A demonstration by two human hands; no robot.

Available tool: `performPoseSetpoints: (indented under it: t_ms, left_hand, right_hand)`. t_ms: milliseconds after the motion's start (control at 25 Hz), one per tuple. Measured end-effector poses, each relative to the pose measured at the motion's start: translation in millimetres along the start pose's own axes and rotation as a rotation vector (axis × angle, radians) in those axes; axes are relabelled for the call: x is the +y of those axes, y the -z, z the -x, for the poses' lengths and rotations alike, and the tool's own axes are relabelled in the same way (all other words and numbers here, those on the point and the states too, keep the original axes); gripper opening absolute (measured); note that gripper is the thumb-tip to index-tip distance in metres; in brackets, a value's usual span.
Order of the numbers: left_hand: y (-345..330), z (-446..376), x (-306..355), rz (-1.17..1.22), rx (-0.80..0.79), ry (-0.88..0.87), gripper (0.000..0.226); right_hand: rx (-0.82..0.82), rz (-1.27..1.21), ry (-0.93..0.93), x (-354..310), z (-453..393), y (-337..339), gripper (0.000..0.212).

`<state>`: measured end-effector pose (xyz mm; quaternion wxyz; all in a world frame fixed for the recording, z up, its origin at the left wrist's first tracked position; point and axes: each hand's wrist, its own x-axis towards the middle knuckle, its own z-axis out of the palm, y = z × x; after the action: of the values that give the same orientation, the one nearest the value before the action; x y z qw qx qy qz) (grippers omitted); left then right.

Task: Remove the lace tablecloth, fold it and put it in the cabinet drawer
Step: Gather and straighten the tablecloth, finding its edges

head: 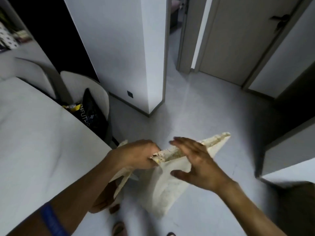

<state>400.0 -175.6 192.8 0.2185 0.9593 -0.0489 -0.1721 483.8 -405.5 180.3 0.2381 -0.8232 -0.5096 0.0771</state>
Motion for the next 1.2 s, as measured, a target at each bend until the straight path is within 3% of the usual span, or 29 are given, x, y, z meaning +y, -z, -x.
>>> performPoseSetpoints:
  t_ms: [120, 240, 400, 520, 760, 960, 1120, 1200]
  left_hand:
    - [6.7, -4.4, 8.7, -0.135, -0.053, -0.015, 0.014]
    - [8.4, 13.3, -14.4, -0.091, -0.078, 0.051, 0.026]
    - [-15.5, 49.0, -50.1, 0.091, 0.062, 0.109, 0.014]
    - [-35.6, 65.2, -60.8, 0.198, 0.229, 0.124, 0.012]
    - [-20.5, 71.0, -66.2, 0.331, 0.398, 0.084, 0.024]
    - [7.1, 65.3, -56.4, 0.194, 0.492, 0.064, 0.003]
    - [34.4, 58.8, -33.7, 0.060, 0.558, 0.056, 0.008]
    - [46.3, 56.3, -21.6, 0.023, 0.581, 0.050, 0.008]
  right_hand:
    - [-0.197, -0.358, -0.131, -32.9, -37.6, -33.8, 0.057]
    - [-0.168, -0.574, -0.195, -19.2, -45.7, -42.8, 0.012]
    - [-0.152, -0.538, -0.172, -25.6, -48.6, -60.1, 0.021]
    - [-0.124, -0.531, -0.202, -41.2, -58.1, -68.6, 0.012]
    - [-0.082, -0.712, -0.229, -51.7, -73.1, -61.9, 0.011]
    - [0.024, -0.810, -0.218, -40.8, -71.6, -65.5, 0.013]
    - [0.057, -0.504, -0.288, -6.8, -36.1, -98.3, 0.026]
    - [0.017, -0.338, -0.446, 2.6, -9.8, -132.3, 0.030]
